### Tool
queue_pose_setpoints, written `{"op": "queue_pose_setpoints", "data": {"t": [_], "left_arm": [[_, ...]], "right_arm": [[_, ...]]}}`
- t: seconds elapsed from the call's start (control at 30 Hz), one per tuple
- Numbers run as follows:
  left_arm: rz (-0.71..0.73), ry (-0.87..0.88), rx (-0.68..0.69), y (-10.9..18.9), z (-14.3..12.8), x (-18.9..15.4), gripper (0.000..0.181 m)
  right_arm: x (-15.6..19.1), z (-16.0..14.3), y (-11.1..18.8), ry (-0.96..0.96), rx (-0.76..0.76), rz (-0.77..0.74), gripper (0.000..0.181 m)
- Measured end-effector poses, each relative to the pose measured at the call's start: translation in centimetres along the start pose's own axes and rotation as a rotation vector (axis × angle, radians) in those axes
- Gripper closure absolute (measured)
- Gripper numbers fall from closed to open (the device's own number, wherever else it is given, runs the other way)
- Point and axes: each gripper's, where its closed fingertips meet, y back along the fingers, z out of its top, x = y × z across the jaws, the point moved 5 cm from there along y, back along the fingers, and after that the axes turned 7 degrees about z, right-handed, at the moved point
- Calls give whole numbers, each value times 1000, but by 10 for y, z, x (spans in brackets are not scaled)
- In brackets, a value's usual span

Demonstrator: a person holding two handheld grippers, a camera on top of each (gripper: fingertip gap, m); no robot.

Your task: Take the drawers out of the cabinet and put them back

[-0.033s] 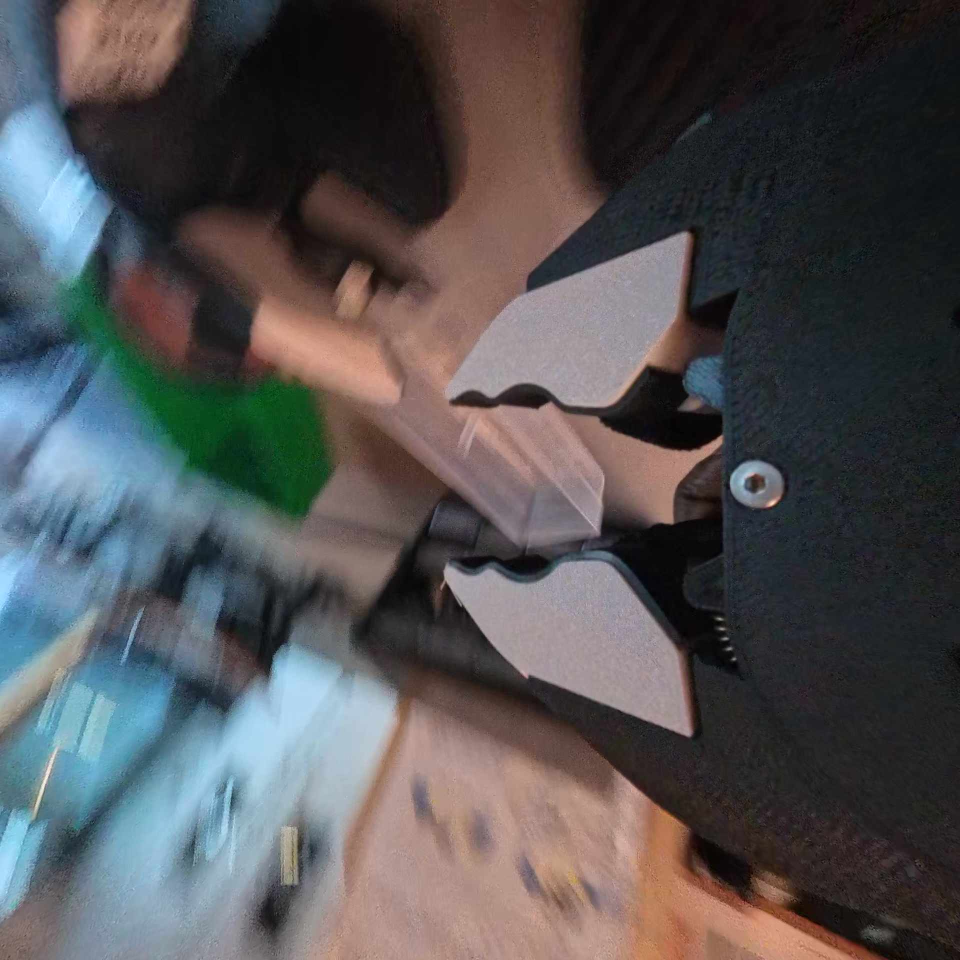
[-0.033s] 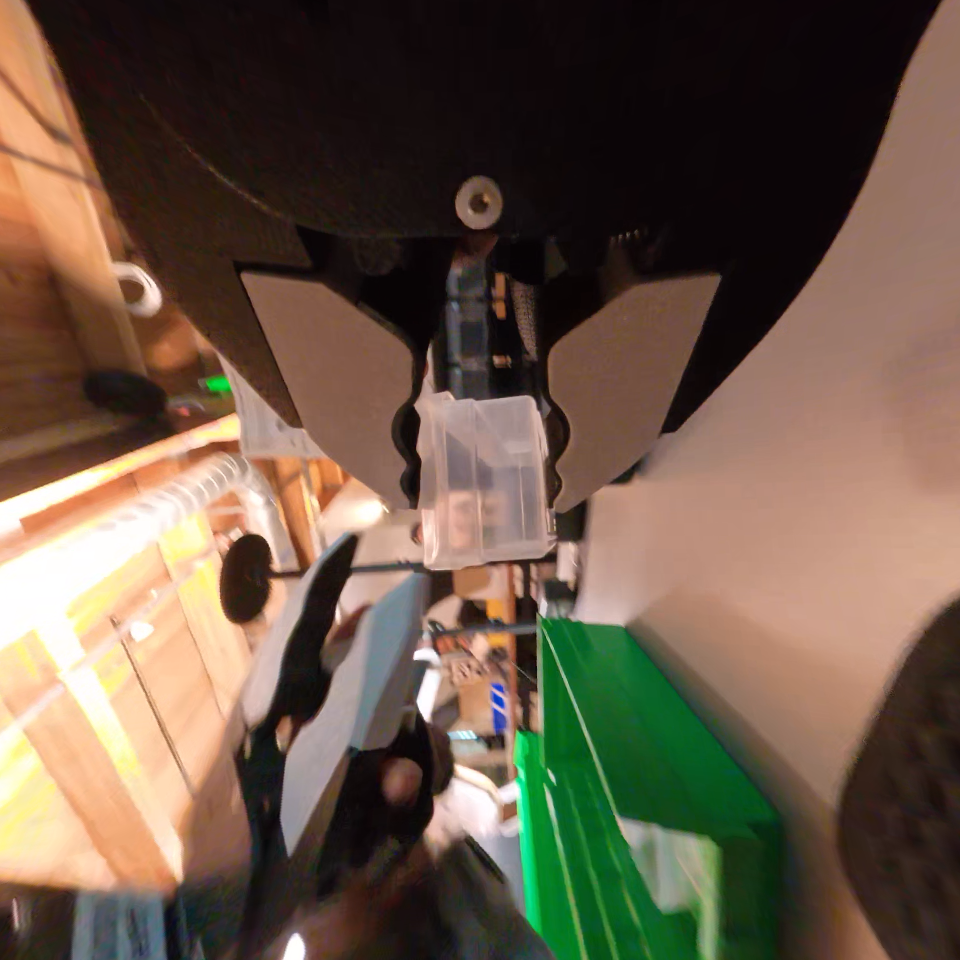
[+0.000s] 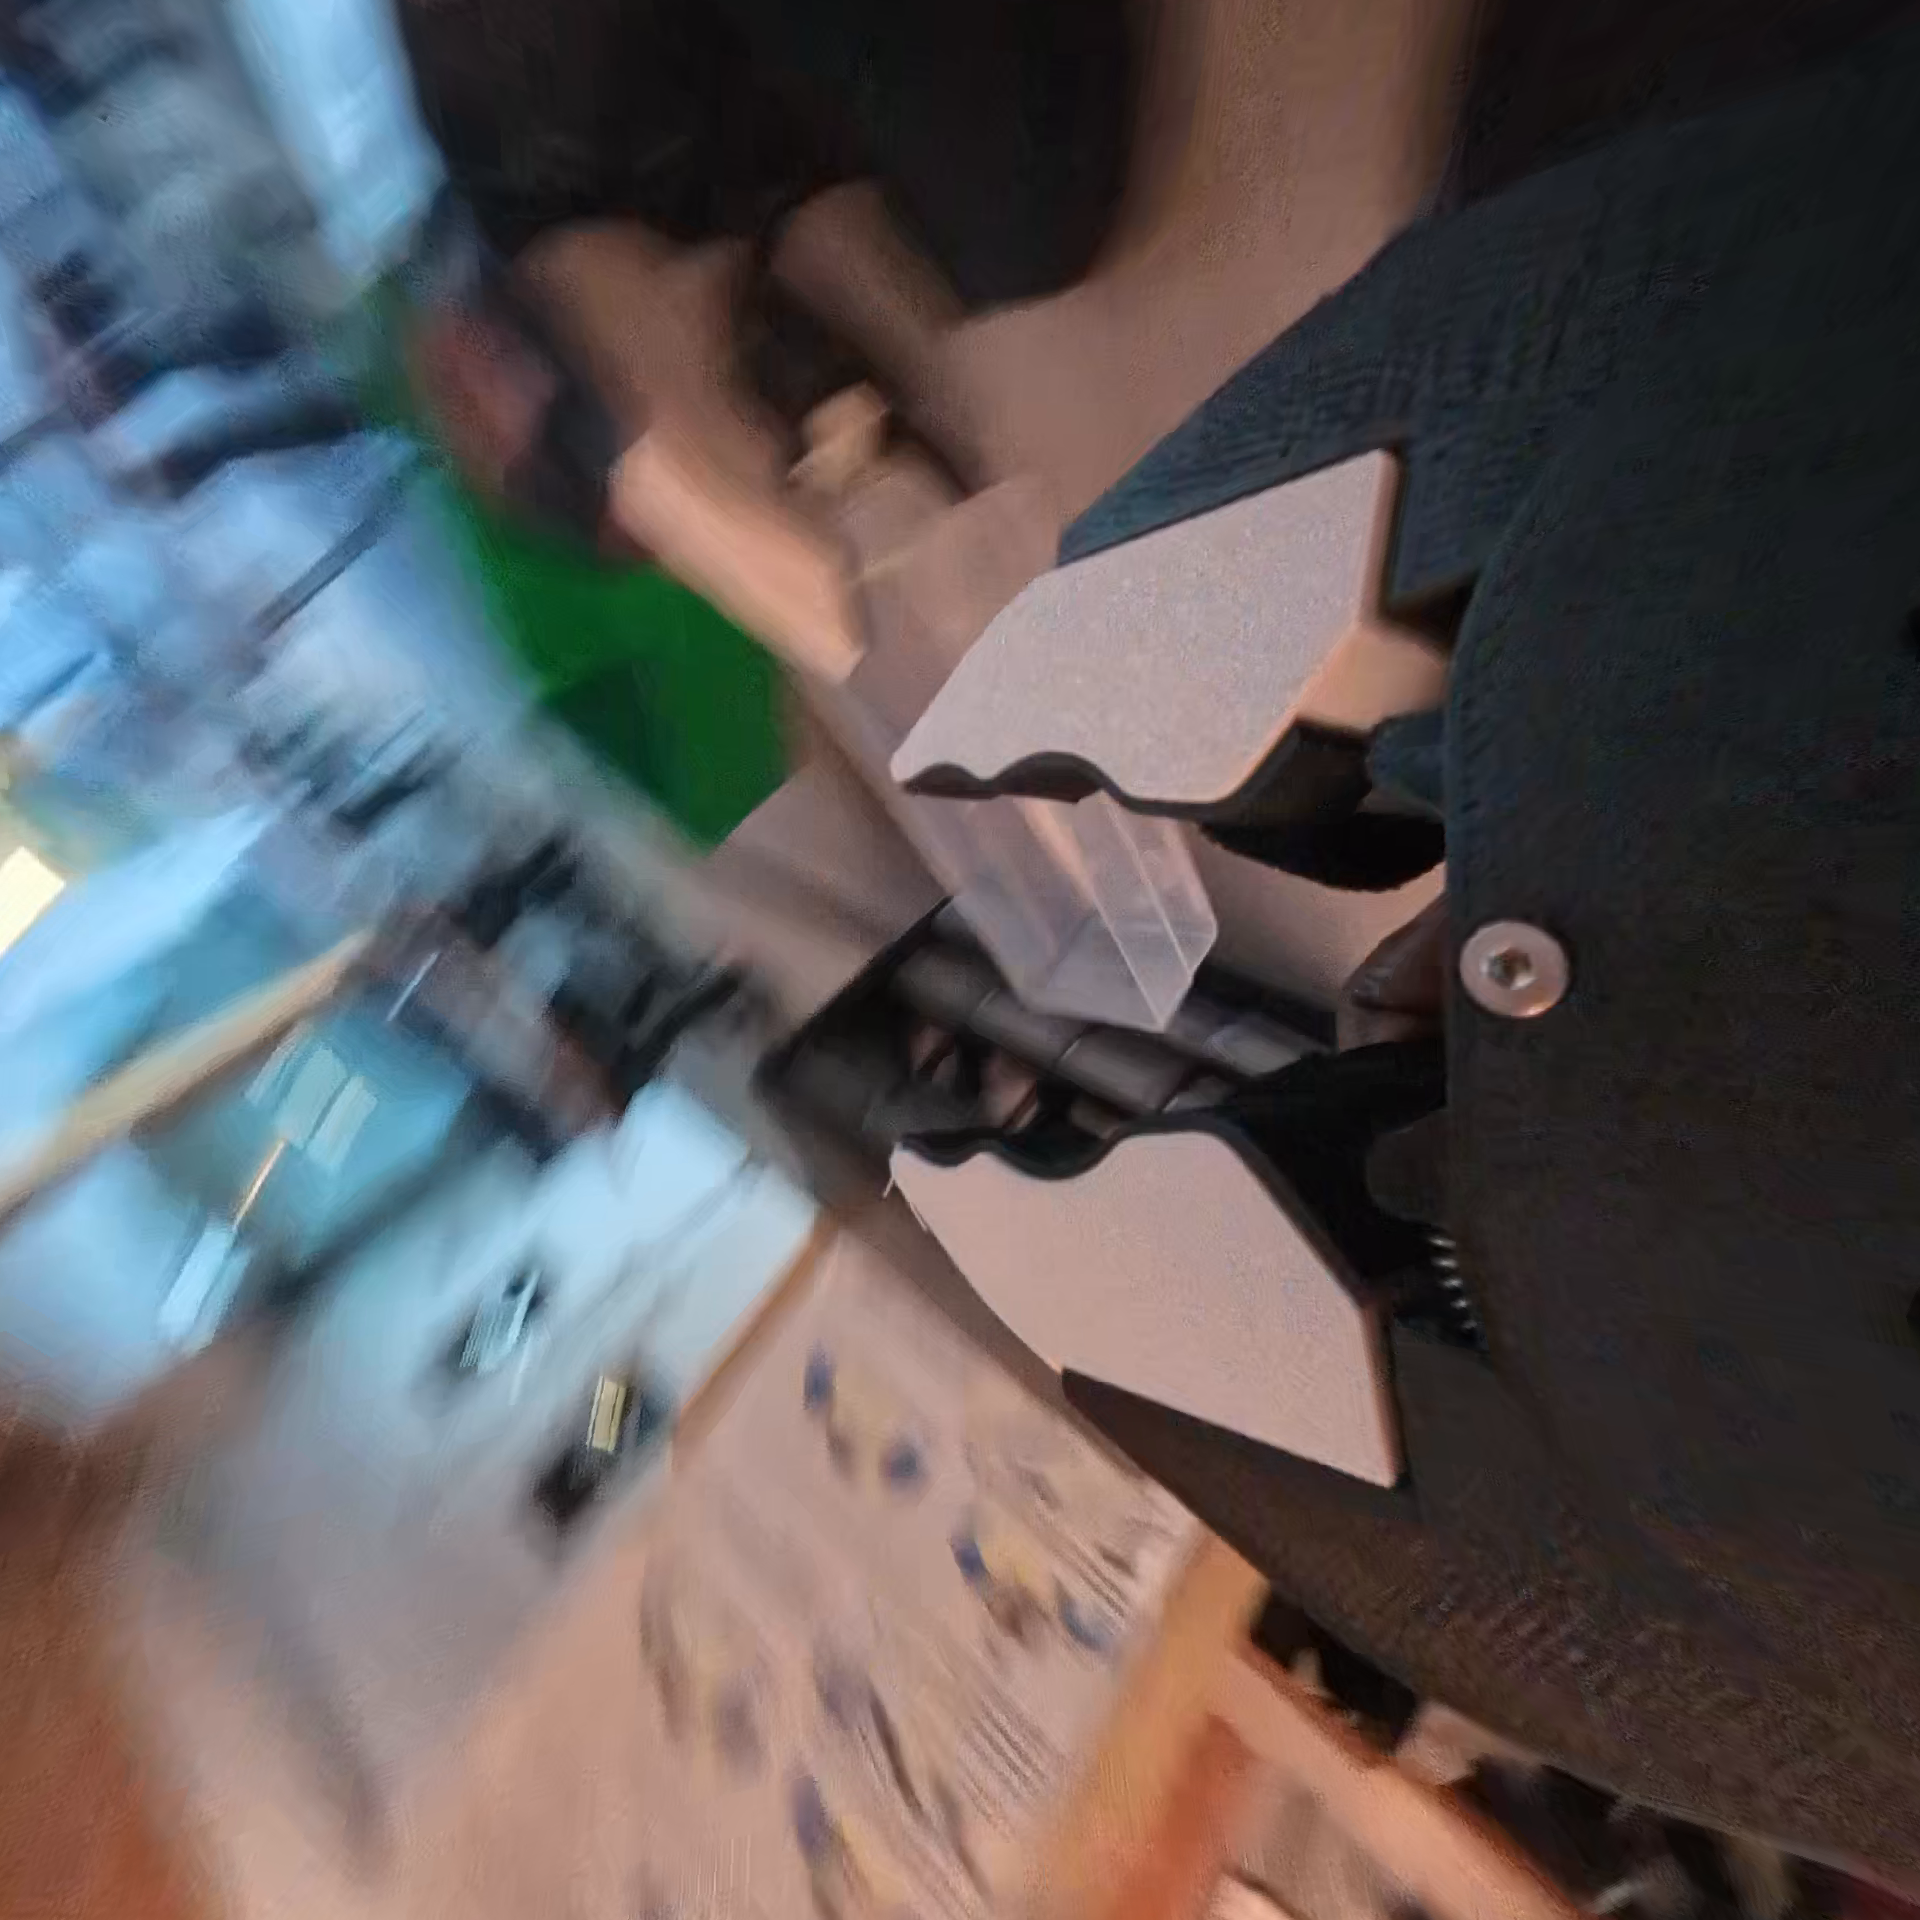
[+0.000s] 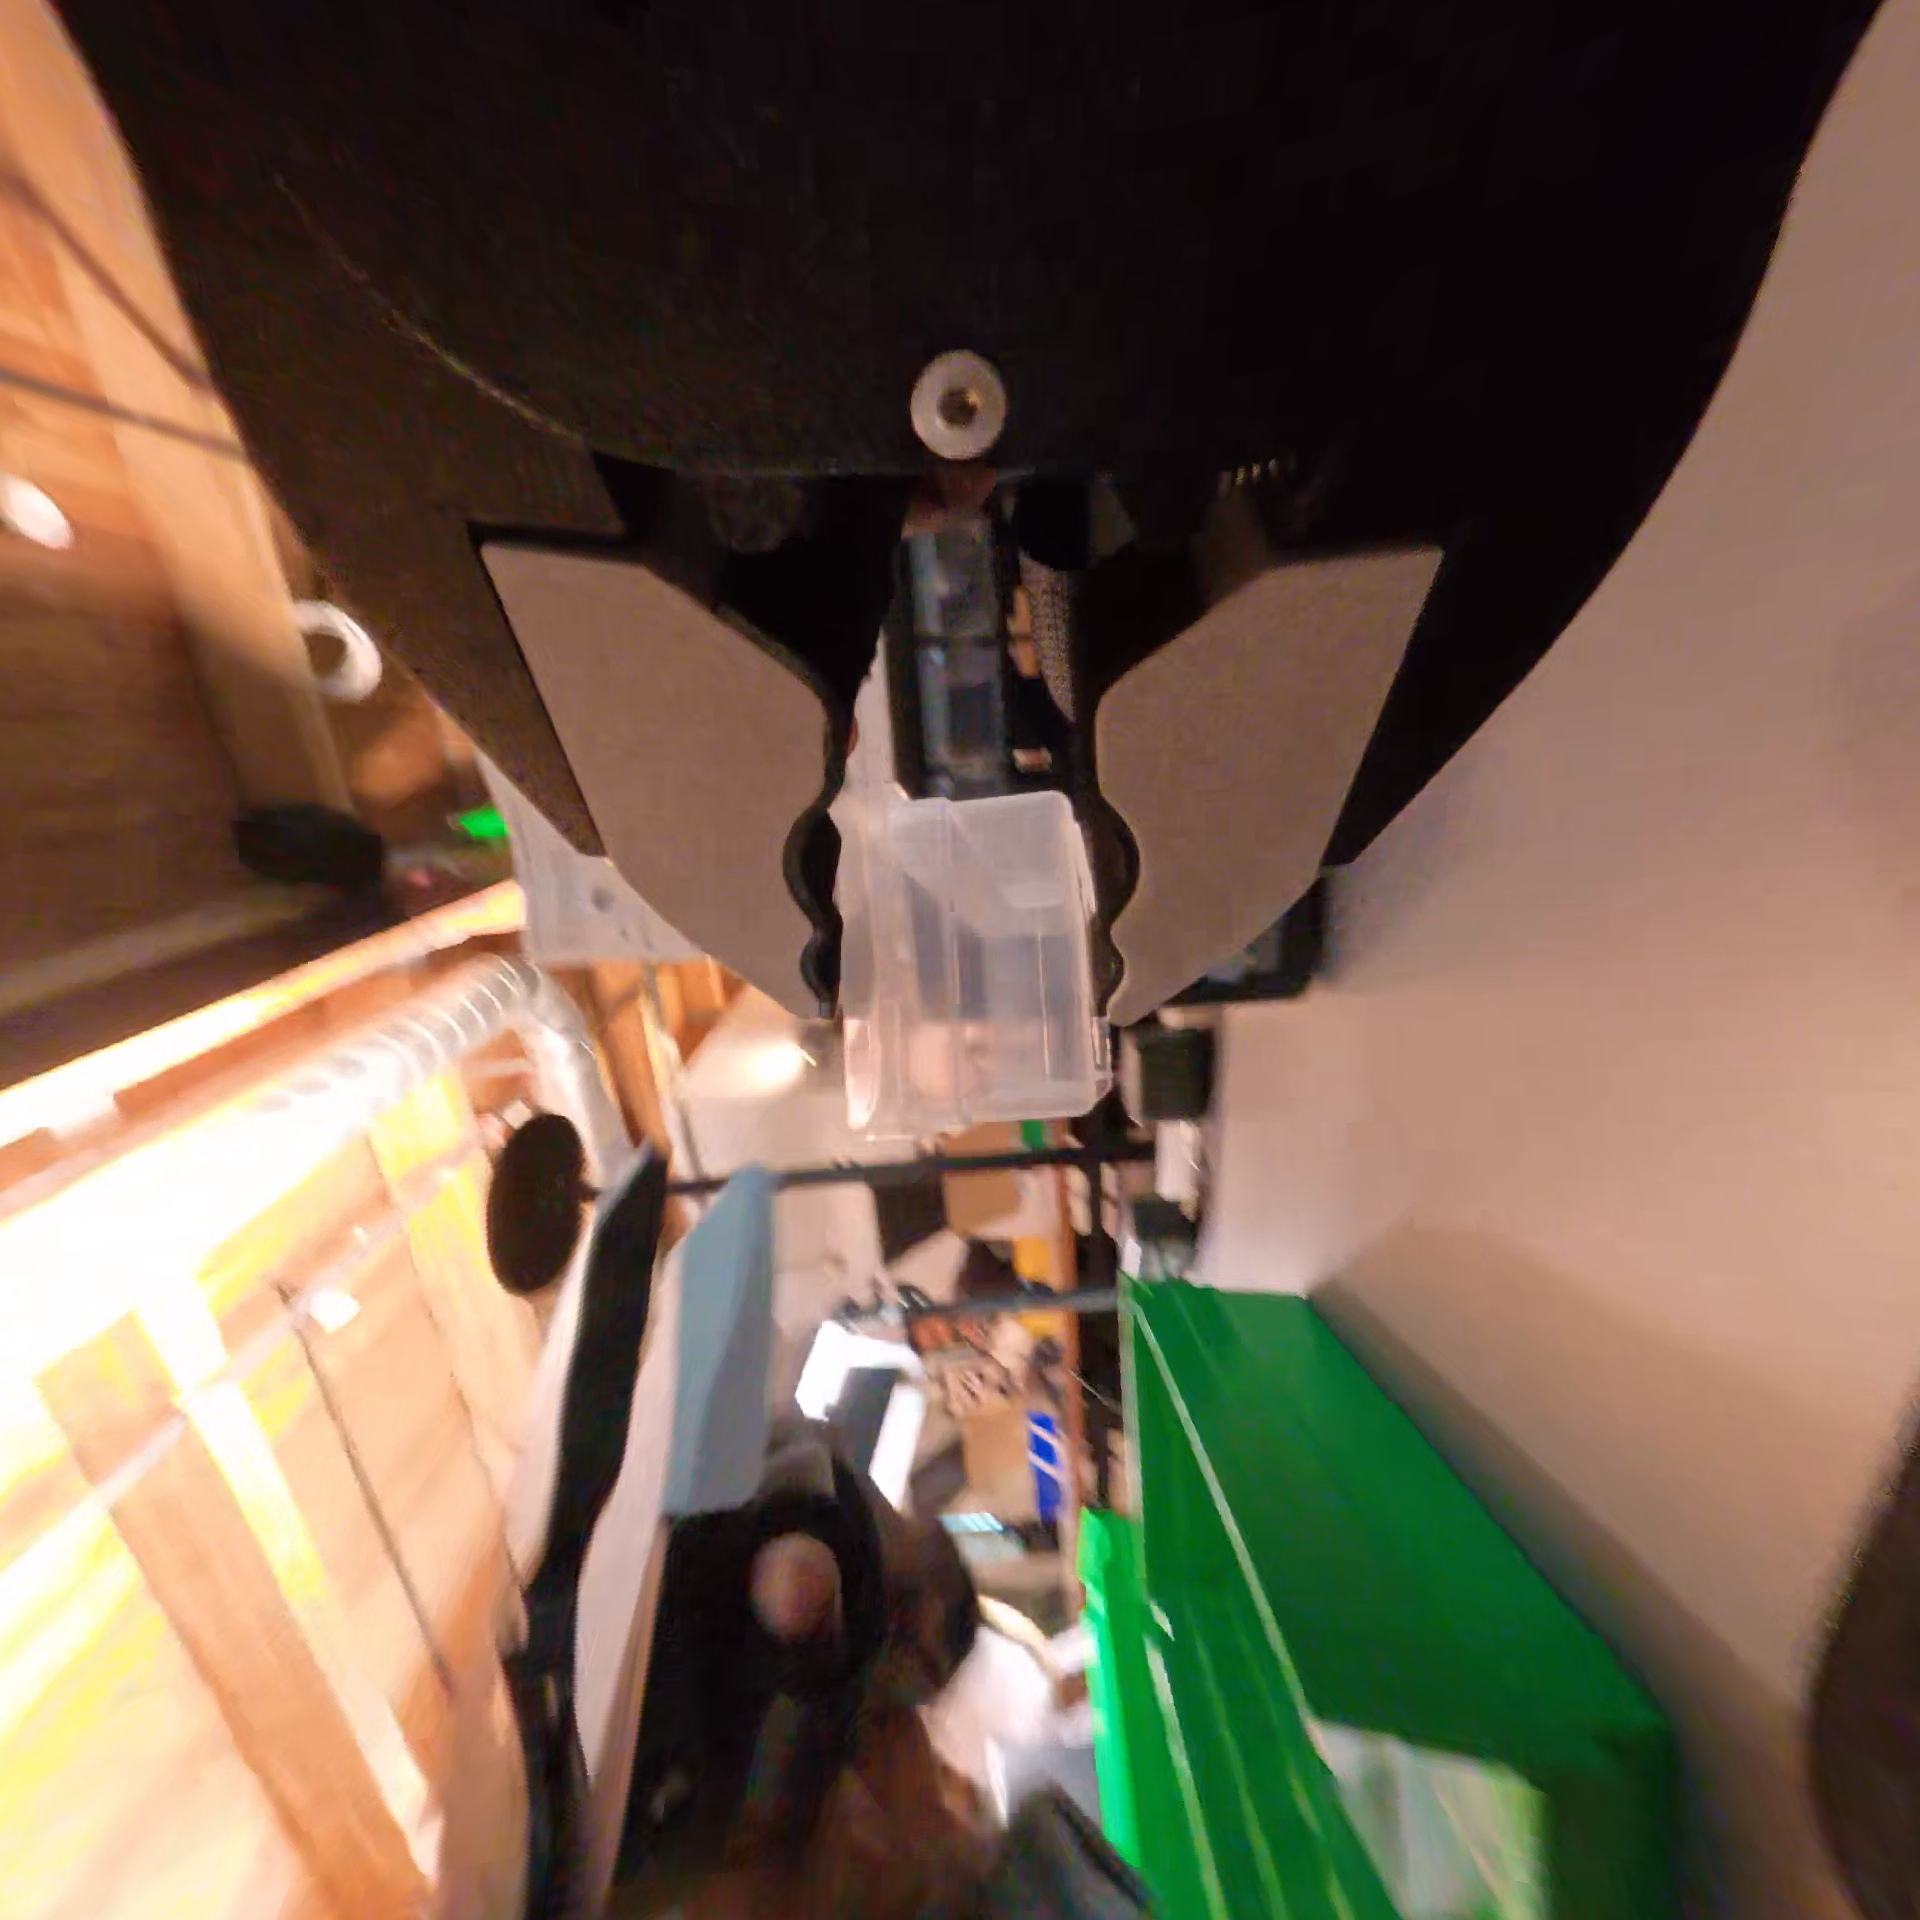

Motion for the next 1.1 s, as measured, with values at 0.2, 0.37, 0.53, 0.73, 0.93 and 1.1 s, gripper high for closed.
{"op": "queue_pose_setpoints", "data": {"t": [0.2, 0.37, 0.53, 0.73, 0.93, 1.1], "left_arm": [[148, 1146, -157, -9, -63, -36, 90], [-110, 1638, -231, -34, -73, -59, 116], [-208, 1635, -156, -38, -81, -61, 117], [-281, 1569, -128, -41, -77, -72, 123], [-313, 1554, -125, -33, -79, -66, 130], [-408, 1564, -89, -22, -75, -61, 130]], "right_arm": [[-6, -19, -9, 147, 256, -221, 136], [5, -11, -19, 278, 298, -276, 136], [17, -17, -23, 319, 288, -261, 136], [25, -19, -27, 342, 295, -238, 136], [17, -14, -11, 119, 97, -219, 118], [5, -35, 3, 30, 75, -154, 104]]}}
